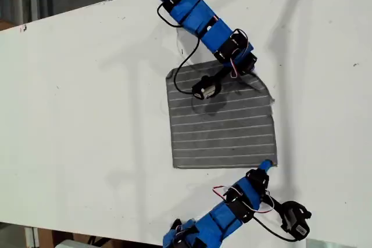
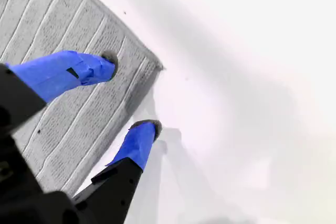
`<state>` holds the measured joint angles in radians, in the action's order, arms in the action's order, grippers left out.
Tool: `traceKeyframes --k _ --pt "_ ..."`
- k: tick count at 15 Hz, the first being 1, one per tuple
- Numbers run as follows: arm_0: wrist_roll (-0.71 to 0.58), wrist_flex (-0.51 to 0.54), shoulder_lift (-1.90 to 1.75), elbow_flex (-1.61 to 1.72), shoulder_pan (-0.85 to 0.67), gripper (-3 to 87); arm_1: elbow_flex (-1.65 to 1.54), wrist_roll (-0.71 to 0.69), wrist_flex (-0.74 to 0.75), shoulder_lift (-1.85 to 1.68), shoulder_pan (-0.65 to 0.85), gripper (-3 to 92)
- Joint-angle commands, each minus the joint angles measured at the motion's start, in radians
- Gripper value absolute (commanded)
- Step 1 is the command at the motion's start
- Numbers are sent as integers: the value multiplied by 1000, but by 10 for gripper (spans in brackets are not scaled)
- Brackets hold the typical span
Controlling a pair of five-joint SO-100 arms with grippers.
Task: Grasp corners of a square towel and fold twice.
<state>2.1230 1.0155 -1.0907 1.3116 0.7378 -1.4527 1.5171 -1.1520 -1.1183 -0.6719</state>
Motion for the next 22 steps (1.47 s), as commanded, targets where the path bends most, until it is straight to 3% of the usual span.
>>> traceKeyframes --k 1,8,14,17,18,20,22 --pt "-38 3 66 -161 -3 225 49 -8 0 -12 12 -1" --pt "-112 -49 206 -212 -48 227 54 -9 0 -21 3 -1" --pt "-288 -8 252 -314 -158 227 54 -17 11 -17 9 -1" --pt "-299 0 262 -321 -173 213 54 -18 14 -17 8 -1" --pt "-293 -2 265 -321 -173 190 54 -18 14 -17 6 -1" --pt "-239 9 264 -310 -170 12 54 -18 20 -17 5 -1" --pt "-169 66 262 -316 -166 -3 54 -18 21 -17 3 -1"
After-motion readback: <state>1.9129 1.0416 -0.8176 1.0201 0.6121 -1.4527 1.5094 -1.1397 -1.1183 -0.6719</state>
